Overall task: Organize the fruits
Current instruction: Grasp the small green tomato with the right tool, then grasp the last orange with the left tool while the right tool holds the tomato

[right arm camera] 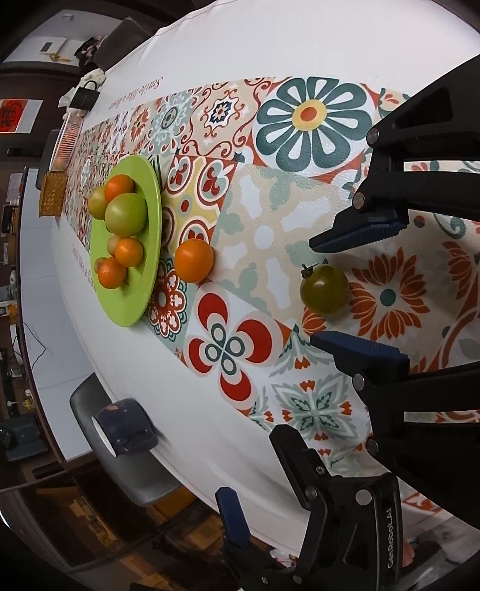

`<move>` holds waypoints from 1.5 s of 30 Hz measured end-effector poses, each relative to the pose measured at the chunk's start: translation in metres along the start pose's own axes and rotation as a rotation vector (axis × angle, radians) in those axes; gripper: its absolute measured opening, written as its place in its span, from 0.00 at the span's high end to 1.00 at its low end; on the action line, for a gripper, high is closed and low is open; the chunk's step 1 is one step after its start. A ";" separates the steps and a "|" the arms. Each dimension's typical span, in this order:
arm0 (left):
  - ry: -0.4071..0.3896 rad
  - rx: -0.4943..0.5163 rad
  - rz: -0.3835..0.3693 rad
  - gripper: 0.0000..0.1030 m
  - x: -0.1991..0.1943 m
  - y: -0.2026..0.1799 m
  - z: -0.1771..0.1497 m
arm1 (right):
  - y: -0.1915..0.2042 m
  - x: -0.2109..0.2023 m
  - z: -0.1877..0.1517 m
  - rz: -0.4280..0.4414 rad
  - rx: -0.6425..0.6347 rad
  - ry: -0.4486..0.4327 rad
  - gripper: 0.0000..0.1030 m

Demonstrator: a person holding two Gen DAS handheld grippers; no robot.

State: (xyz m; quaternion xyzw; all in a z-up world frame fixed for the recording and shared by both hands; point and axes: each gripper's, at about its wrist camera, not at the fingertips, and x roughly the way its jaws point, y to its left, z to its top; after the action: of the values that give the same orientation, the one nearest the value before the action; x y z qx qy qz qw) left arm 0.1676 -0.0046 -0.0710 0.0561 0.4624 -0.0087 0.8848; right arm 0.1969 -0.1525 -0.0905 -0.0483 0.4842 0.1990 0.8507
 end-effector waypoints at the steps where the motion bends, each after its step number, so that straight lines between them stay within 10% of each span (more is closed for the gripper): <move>1: 0.002 0.000 0.002 0.04 0.001 0.000 0.000 | 0.000 0.001 0.000 0.001 -0.001 0.002 0.59; 24: -0.070 0.057 -0.068 0.05 -0.001 -0.020 0.034 | -0.021 -0.014 0.008 -0.024 0.048 -0.075 0.71; 45: -0.008 0.094 -0.275 0.48 0.063 -0.069 0.092 | -0.085 -0.015 0.033 -0.161 0.146 -0.136 0.71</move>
State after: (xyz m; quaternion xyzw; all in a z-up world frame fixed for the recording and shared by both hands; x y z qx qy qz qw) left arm 0.2740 -0.0806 -0.0774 0.0335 0.4611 -0.1520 0.8736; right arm 0.2494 -0.2254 -0.0699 -0.0114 0.4332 0.0972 0.8960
